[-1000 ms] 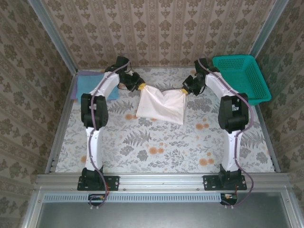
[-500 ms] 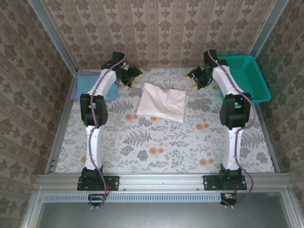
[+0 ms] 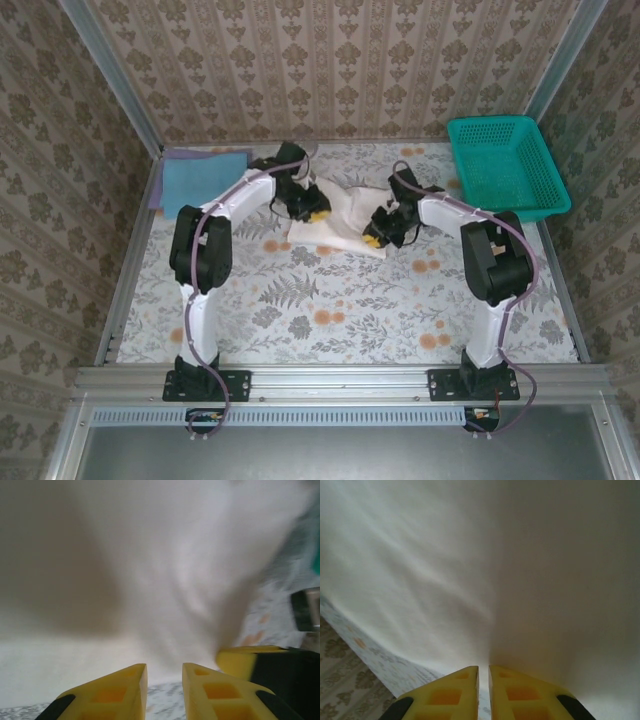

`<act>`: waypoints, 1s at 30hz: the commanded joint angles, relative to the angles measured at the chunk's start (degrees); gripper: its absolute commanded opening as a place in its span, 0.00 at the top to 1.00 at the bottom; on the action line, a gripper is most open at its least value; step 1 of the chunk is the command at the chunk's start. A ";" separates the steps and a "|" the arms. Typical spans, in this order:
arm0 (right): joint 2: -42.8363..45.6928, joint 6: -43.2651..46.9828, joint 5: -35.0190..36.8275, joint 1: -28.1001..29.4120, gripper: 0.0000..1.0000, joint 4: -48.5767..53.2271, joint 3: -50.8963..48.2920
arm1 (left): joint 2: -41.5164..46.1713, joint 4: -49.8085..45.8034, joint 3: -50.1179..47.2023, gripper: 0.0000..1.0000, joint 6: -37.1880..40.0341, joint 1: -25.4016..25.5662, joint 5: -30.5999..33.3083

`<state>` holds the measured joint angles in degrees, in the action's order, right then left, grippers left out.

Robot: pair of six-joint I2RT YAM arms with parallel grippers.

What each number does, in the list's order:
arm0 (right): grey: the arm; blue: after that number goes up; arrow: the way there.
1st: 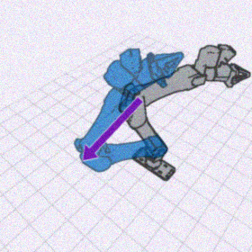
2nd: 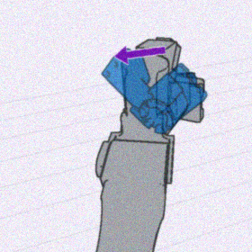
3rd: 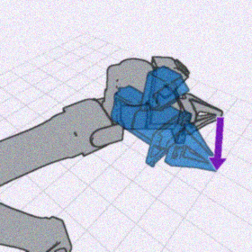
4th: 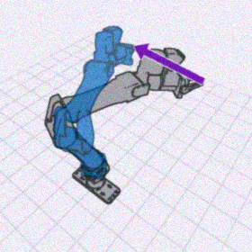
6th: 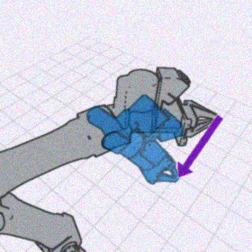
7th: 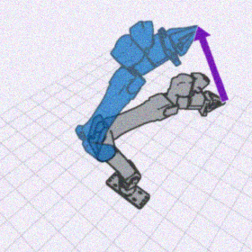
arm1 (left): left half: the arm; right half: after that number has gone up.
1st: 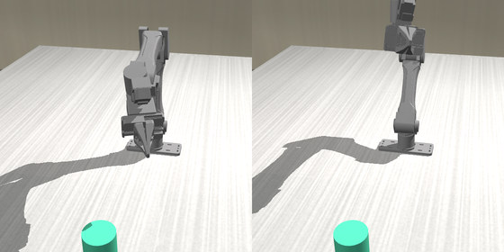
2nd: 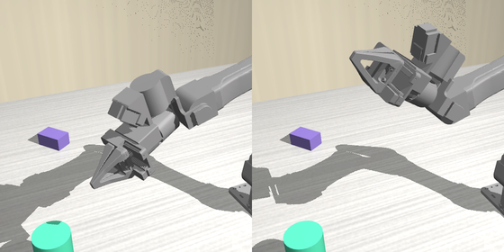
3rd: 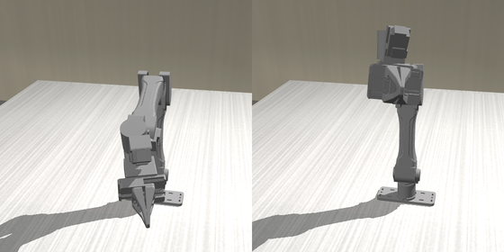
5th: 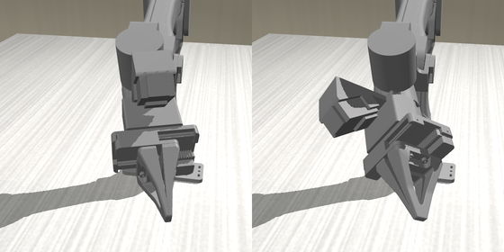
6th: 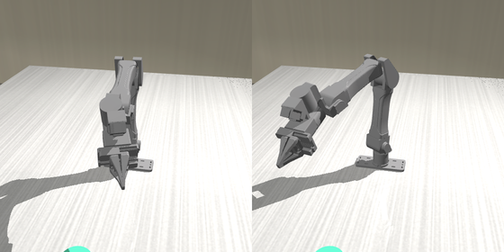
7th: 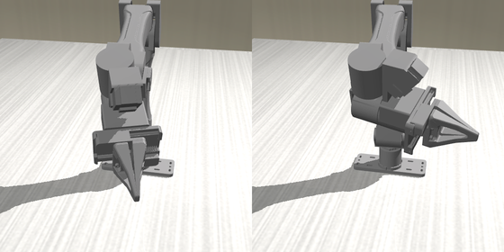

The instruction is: Fold and stack the t-shirts

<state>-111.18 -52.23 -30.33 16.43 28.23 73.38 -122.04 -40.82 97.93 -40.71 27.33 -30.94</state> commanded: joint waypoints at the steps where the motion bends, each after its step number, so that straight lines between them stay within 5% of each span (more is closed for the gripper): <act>1: -2.69 0.72 0.83 0.29 0.85 -4.93 -2.37 | -1.00 -0.97 -3.29 0.76 4.35 -1.55 2.65; 12: 1.69 3.03 4.68 1.67 0.85 -9.67 -19.26 | 6.86 0.48 -24.57 0.77 11.42 0.89 3.08; 23: 24.59 -7.89 5.07 11.85 0.83 -16.83 -45.79 | 30.44 -0.18 -50.96 0.76 7.79 5.11 0.96; 27: 39.58 -10.56 6.61 13.28 0.73 -13.12 -49.57 | 40.97 -6.39 -51.71 0.73 6.68 4.04 1.36; 30: 49.72 -10.22 8.61 12.59 0.57 -10.41 -48.05 | 44.48 -10.06 -46.15 0.68 6.69 1.46 1.15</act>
<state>-68.12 -60.40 -26.26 29.50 12.19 24.60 -80.53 -45.89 46.85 -33.23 30.94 -30.17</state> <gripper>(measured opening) 0.393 0.310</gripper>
